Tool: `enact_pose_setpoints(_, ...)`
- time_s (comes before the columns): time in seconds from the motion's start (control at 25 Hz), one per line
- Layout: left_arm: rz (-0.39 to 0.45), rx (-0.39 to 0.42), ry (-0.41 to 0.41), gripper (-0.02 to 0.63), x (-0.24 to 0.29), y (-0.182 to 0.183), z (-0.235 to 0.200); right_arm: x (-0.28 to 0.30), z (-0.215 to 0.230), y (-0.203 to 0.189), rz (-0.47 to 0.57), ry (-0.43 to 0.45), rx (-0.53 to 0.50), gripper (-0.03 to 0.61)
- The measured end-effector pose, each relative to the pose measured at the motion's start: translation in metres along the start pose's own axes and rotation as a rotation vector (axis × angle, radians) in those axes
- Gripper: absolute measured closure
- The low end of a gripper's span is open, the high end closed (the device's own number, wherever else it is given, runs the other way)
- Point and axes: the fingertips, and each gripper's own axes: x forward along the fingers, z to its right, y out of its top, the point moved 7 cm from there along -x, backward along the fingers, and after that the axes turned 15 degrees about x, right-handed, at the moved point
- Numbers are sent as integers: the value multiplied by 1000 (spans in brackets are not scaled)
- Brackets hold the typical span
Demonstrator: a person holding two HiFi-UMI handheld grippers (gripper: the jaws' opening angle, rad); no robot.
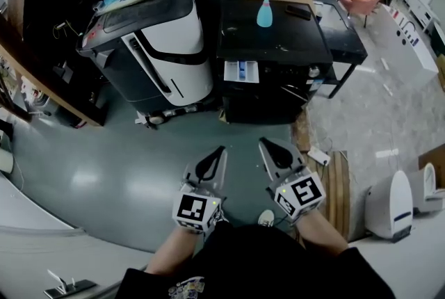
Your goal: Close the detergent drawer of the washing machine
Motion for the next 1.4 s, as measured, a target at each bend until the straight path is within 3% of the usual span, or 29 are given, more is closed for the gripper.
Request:
enact_pose_setpoints(0.72,48,-21,-77,609,-7,-24,-60,43,-32,-9,14,-105,-22,540)
enact_pose_setpoints(1.12,52,-10,-92,604,-17,-40,-108,84,-54,-21,34,-141,-15,459)
enact_pose_setpoints(1.4,48,-2,-125,490,-28,-55,-135,113,-70,-30,37,-163,-9,416)
